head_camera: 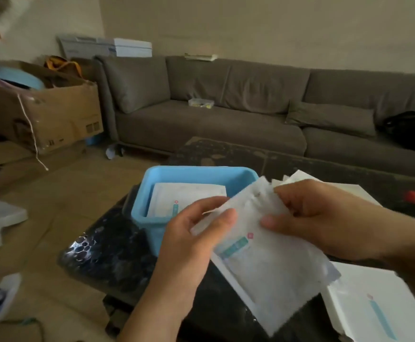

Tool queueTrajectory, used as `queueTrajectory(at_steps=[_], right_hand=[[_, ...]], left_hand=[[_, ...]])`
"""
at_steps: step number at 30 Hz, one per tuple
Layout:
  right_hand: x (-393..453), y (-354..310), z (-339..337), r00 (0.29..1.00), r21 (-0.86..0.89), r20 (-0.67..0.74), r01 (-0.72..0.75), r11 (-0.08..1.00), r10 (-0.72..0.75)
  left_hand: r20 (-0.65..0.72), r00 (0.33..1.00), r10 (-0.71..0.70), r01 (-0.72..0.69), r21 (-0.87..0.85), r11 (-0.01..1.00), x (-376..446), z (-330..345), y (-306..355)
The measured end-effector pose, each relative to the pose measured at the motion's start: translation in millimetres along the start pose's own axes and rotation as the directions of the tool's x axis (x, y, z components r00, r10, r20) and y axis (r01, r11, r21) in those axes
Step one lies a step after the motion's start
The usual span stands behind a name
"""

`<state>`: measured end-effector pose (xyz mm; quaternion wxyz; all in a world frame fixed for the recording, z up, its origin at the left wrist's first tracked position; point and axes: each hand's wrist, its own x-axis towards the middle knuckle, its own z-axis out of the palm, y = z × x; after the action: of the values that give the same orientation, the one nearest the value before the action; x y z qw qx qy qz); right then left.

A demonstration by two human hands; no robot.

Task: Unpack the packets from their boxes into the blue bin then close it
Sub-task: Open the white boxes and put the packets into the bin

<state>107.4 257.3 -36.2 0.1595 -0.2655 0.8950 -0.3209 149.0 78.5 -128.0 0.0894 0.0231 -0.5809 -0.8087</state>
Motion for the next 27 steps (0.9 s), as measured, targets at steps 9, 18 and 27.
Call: queueTrajectory(at_steps=[9, 18, 27], right_hand=[[66, -13, -6, 0.993, -0.094, 0.074, 0.096, 0.991, -0.089], [171, -29, -37, 0.973, -0.303, 0.135, 0.219, 0.927, -0.186], [198, -18, 30, 0.959, -0.429, 0.222, 0.259, 0.866, -0.177]], left_hand=[[-0.342, 0.883, 0.321, -0.243, 0.252, 0.937, 10, -23, 13], [-0.332, 0.789, 0.518, -0.173, 0.688, 0.705, 26, -74, 30], [0.044, 0.962, 0.269, -0.086, 0.986, 0.144, 27, -76, 27]])
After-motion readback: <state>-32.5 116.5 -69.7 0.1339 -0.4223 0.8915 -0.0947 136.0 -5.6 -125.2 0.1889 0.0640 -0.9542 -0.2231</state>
